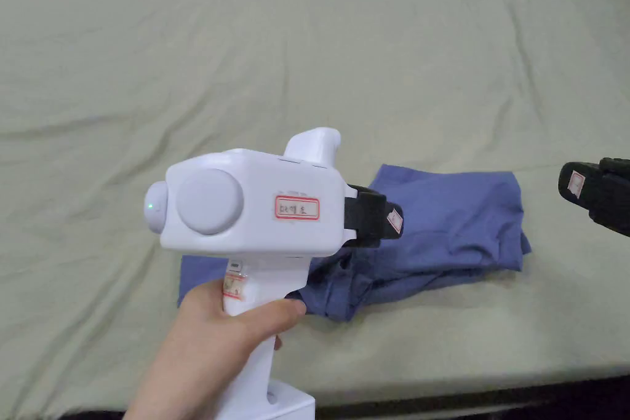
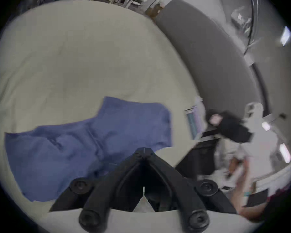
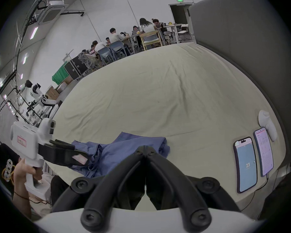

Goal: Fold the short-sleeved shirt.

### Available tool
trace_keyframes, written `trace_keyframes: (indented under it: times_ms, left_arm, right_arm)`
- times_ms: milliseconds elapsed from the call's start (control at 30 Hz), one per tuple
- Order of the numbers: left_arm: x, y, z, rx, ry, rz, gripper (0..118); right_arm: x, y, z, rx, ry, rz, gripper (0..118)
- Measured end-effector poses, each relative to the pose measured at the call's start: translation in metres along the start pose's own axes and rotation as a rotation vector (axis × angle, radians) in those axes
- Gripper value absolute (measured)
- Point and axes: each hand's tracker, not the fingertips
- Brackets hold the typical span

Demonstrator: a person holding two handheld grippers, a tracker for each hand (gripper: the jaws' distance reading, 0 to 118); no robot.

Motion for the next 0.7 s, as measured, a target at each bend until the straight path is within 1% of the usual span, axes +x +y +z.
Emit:
trace_keyframes:
  times_ms: [100,167,200,233,267,300,333,367,400,433,467,533,600,633,667,700]
  left_arm:
    - [-0.027,-0.001,0.049,0.078,-0.058,0.036,0]
    - [-0.055,-0.004,0.083,0.131,-0.03,0.077,0]
    - [-0.073,-0.009,0.1,0.153,-0.027,0.12,0]
    - [-0.095,-0.012,0.113,0.171,-0.035,0.184,32]
    - [-0.119,-0.018,0.127,0.2,-0.06,0.275,78]
    - [-0.143,-0.026,0.139,0.215,-0.075,0.35,97]
    - [-0.161,-0.035,0.148,0.223,-0.049,0.371,97]
    - [-0.174,-0.042,0.157,0.267,-0.021,0.359,97]
    - [-0.186,-0.047,0.163,0.27,0.048,0.338,97]
    - [-0.197,-0.049,0.163,0.226,0.126,0.317,97]
    - [-0.202,-0.05,0.156,0.177,0.167,0.313,97]
    - [-0.216,-0.05,0.129,0.064,0.159,0.305,97]
    - [-0.219,-0.047,0.091,-0.028,0.204,0.263,97]
    - [-0.216,-0.047,0.073,-0.044,0.18,0.265,98]
    - [-0.207,-0.045,0.068,-0.03,0.242,0.228,104]
    - [-0.193,-0.044,0.074,0.009,0.274,0.189,104]
  right_arm:
    - [-0.005,0.002,0.002,0.0,0.005,0.008,3]
    - [-0.009,0.001,0.002,-0.006,0.007,0.012,3]
    - [-0.011,0.001,0.001,-0.01,0.005,0.016,3]
    - [-0.013,0.0,0.0,-0.015,0.004,0.019,3]
    - [-0.015,-0.001,-0.001,-0.024,0.006,0.023,3]
    - [-0.018,-0.002,-0.003,-0.032,0.008,0.027,3]
    - [-0.02,-0.003,-0.005,-0.043,0.011,0.032,3]
    - [-0.023,-0.004,-0.007,-0.053,0.013,0.039,3]
    - [-0.026,-0.005,-0.008,-0.061,0.013,0.046,3]
    - [-0.028,-0.006,-0.01,-0.07,0.013,0.049,3]
    - [-0.03,-0.007,-0.012,-0.08,0.015,0.051,3]
    - [-0.035,-0.007,-0.017,-0.093,0.017,0.06,3]
    - [-0.04,-0.006,-0.019,-0.1,0.024,0.065,3]
    - [-0.042,-0.006,-0.02,-0.098,0.031,0.064,3]
    - [-0.043,-0.005,-0.02,-0.098,0.037,0.065,3]
    - [-0.045,-0.004,-0.019,-0.098,0.038,0.068,3]
